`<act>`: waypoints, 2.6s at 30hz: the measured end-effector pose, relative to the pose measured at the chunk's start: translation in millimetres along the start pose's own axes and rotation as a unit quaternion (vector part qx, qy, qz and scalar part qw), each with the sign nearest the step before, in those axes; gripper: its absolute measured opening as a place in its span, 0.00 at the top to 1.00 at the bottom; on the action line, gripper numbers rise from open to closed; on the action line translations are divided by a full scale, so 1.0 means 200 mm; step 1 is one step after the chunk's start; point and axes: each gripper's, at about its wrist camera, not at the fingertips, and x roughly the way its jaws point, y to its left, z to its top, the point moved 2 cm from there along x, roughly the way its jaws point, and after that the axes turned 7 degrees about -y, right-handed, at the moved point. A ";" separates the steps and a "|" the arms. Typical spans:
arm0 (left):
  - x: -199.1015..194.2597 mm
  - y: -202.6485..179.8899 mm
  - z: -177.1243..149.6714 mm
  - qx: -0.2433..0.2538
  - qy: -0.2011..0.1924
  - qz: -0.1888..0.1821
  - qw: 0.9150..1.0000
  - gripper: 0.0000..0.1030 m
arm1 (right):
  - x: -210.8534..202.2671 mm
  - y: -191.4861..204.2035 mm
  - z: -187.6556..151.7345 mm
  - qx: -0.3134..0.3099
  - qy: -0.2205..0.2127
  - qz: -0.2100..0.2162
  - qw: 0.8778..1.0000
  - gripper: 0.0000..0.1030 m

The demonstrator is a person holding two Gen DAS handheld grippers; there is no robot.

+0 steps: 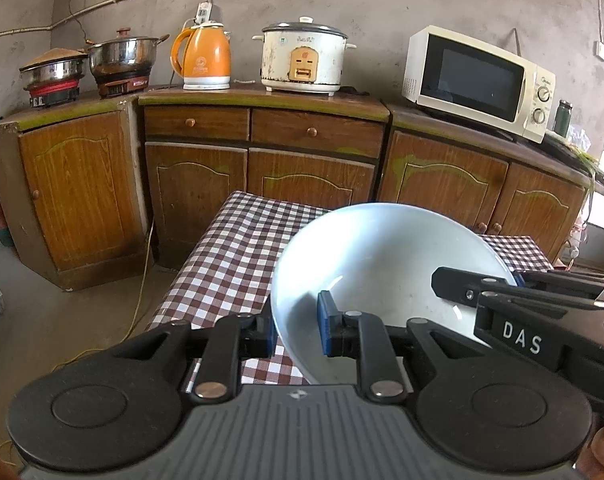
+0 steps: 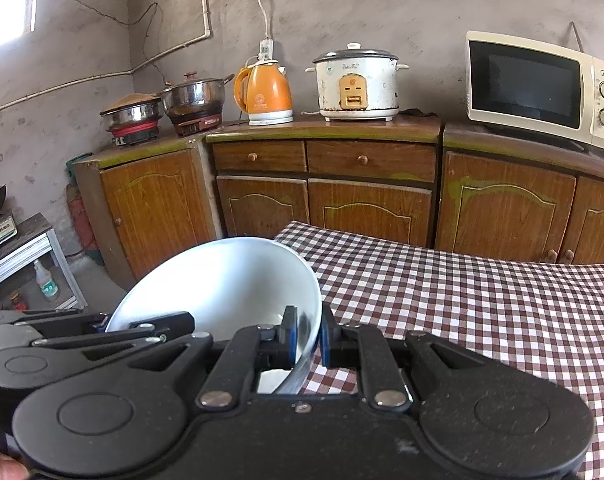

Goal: Organize plates and bowls

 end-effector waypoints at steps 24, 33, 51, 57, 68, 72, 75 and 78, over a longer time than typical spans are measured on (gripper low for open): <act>-0.02 0.03 -0.09 0.000 0.012 0.005 1.000 0.80 | -0.02 0.02 -0.12 0.005 0.014 0.008 1.000 0.84; -0.04 0.04 -0.14 0.001 0.016 0.005 1.000 0.80 | -0.03 0.03 -0.16 0.007 0.021 0.012 1.000 0.84; -0.05 0.09 -0.29 -0.006 0.043 0.005 0.999 0.79 | -0.04 0.07 -0.33 0.007 0.045 0.019 0.999 0.84; -0.06 0.11 -0.35 -0.005 0.054 0.009 0.998 0.79 | -0.03 0.09 -0.40 0.007 0.057 0.023 0.998 0.84; -0.06 0.15 -0.46 -0.007 0.074 0.011 0.997 0.79 | -0.02 0.13 -0.51 0.000 0.080 0.027 0.996 0.84; -0.06 0.16 -0.50 -0.013 0.082 0.010 0.996 0.79 | -0.01 0.14 -0.55 -0.002 0.089 0.028 0.996 0.84; -0.05 0.17 -0.54 -0.013 0.089 0.010 0.996 0.78 | 0.00 0.16 -0.59 -0.007 0.097 0.028 0.995 0.84; -0.04 0.18 -0.57 -0.009 0.092 0.012 0.996 0.79 | 0.02 0.16 -0.63 -0.008 0.105 0.028 0.994 0.84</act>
